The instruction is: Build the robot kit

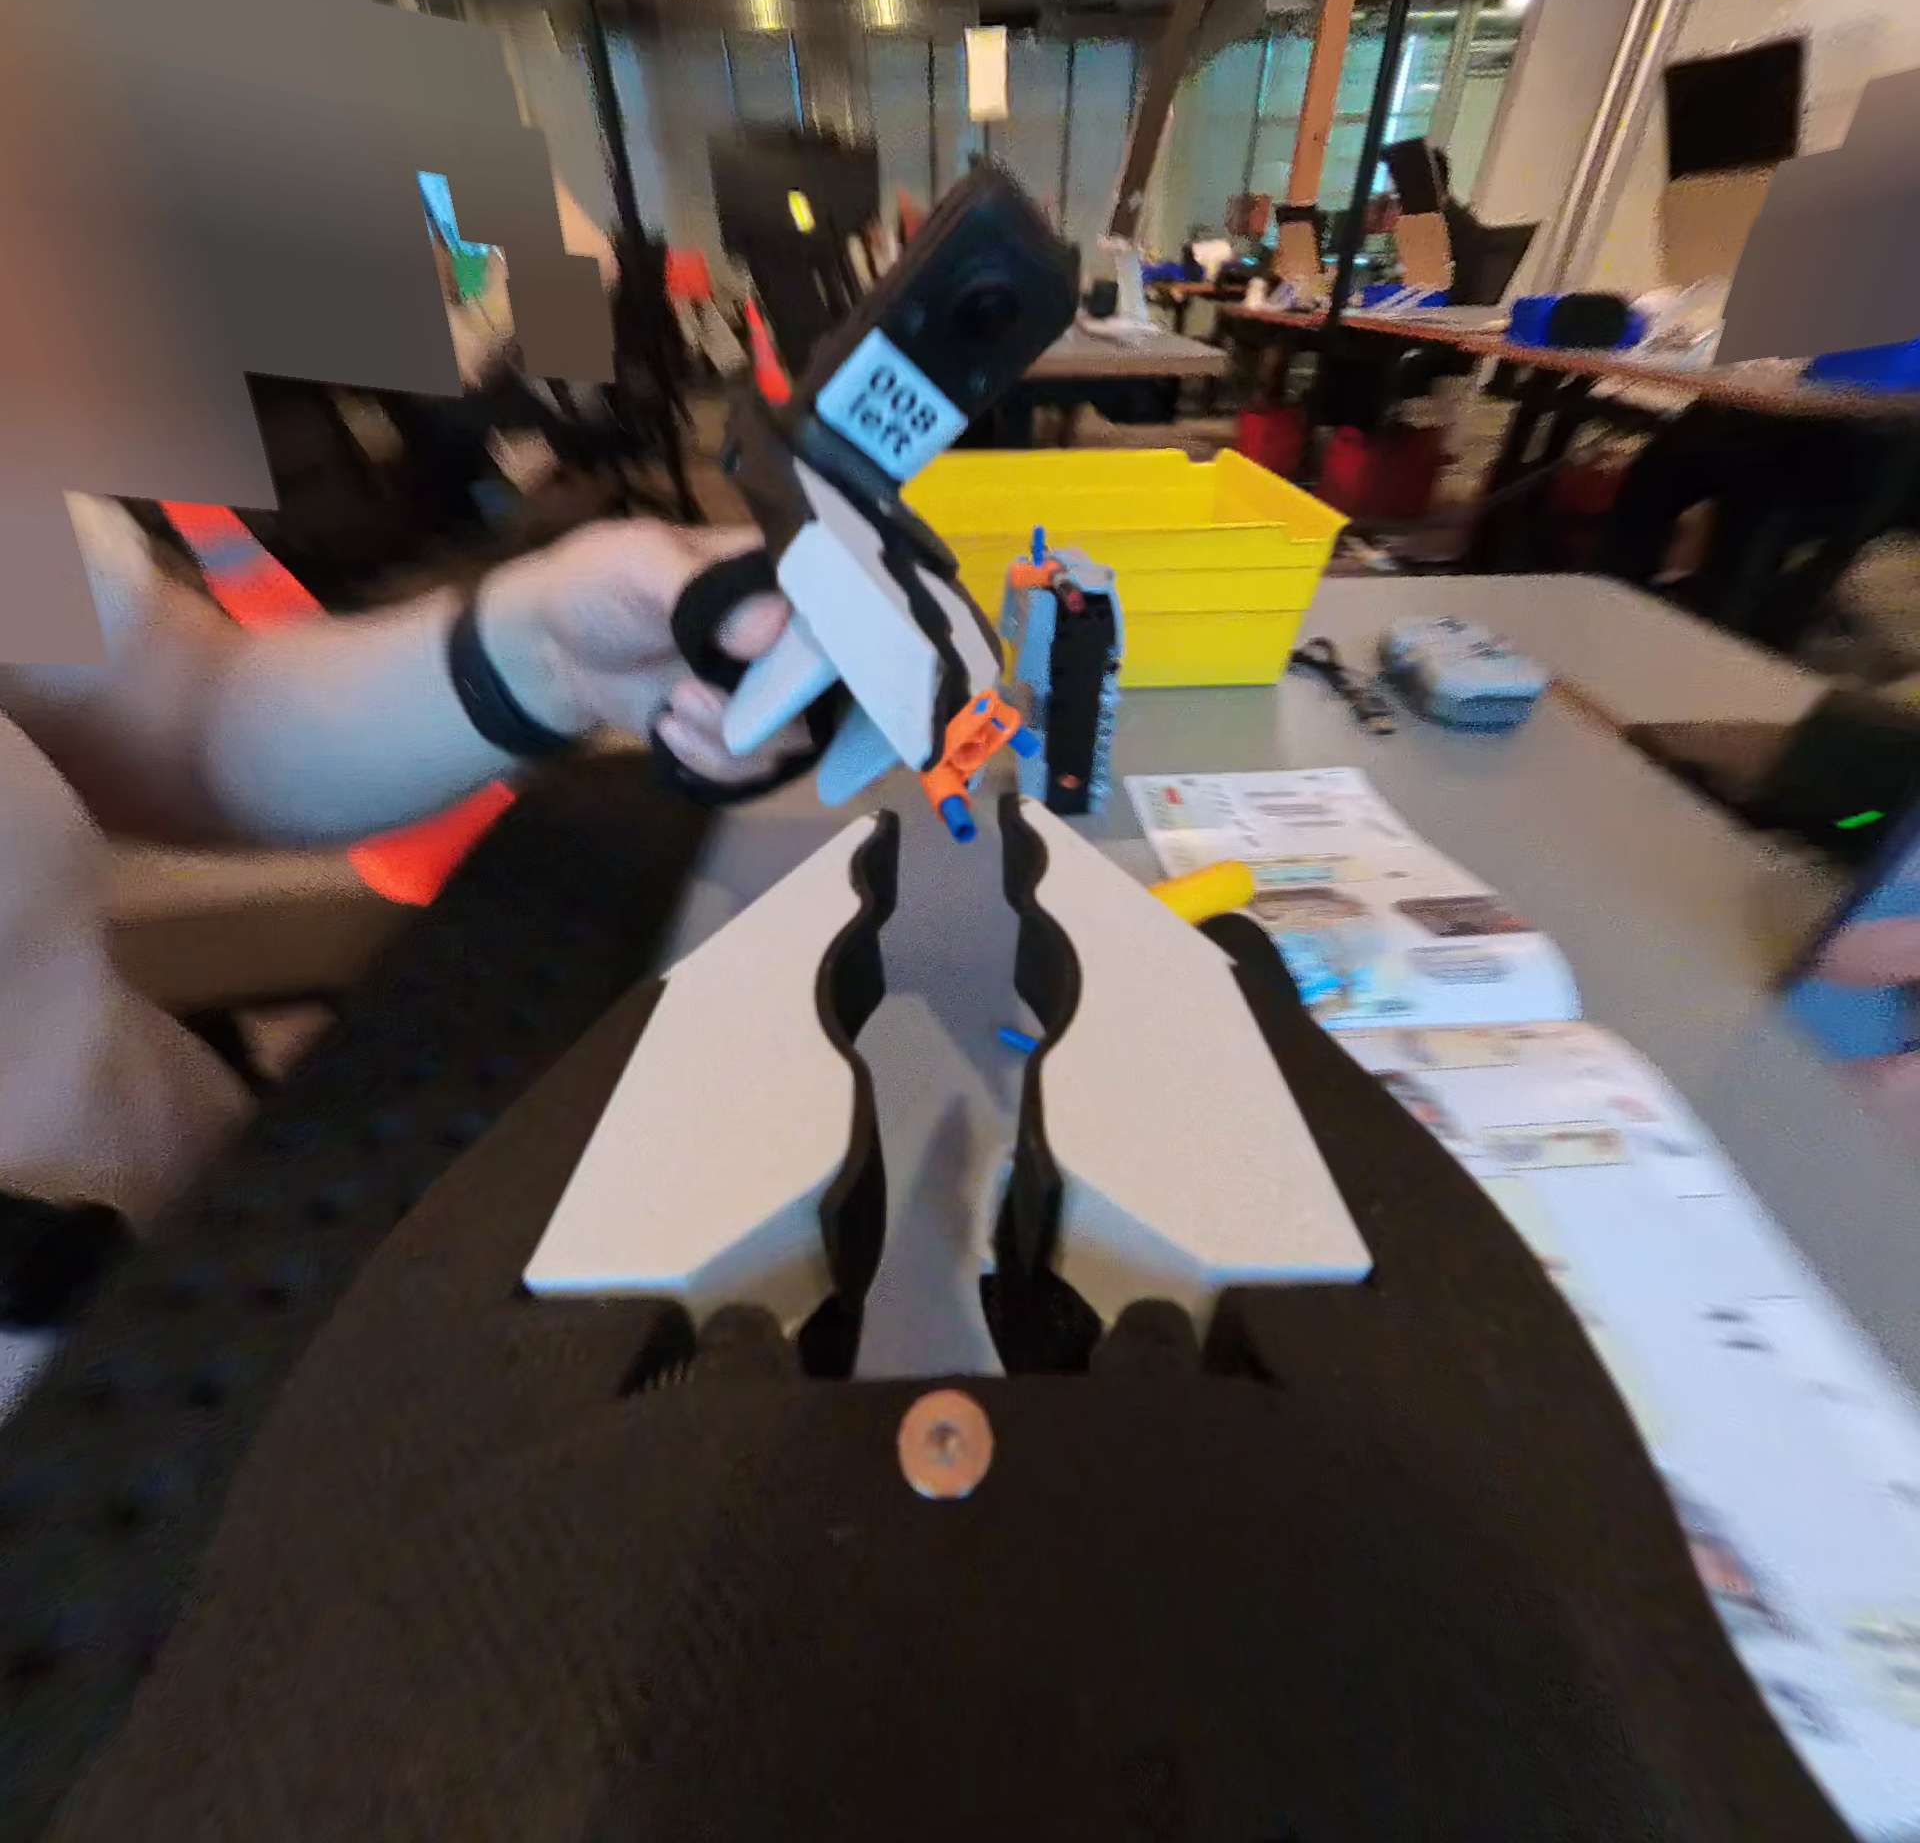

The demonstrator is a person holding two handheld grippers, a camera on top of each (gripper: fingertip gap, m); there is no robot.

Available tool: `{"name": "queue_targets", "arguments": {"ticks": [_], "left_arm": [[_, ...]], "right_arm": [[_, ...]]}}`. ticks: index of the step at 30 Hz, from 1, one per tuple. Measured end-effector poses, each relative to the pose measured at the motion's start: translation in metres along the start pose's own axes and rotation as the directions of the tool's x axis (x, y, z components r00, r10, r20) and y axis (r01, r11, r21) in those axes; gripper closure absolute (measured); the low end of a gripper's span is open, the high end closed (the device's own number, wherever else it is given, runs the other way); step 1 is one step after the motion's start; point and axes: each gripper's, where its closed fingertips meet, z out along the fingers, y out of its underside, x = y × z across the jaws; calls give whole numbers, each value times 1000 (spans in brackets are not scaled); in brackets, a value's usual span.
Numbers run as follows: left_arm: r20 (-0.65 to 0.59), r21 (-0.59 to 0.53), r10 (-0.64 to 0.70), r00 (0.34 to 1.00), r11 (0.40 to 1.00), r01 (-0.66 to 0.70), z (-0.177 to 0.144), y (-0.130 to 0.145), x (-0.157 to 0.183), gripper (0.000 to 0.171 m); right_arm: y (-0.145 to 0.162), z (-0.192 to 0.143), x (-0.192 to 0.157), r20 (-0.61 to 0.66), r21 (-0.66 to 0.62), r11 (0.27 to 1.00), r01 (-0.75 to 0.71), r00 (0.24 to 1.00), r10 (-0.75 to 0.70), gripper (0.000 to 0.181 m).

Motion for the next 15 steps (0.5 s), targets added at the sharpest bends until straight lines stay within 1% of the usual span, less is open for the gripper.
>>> {"name": "queue_targets", "arguments": {"ticks": [1,2,7,15], "left_arm": [[-1,-15,-3,1000,1000,3,0,2,0,166],[0,-24,-5,1000,1000,5,0,4,0,166],[-19,-61,-21,1000,998,20,0,11,3,166],[-68,-75,-61,996,996,56,0,14,8,166]], "right_arm": [[1,0,-2,-25,-29,996,86,996,-87,165],[2,1,-5,-25,-40,991,129,991,-130,167],[4,3,-11,9,-39,994,105,994,-105,175],[3,1,-18,25,-48,989,138,990,-136,175]]}}
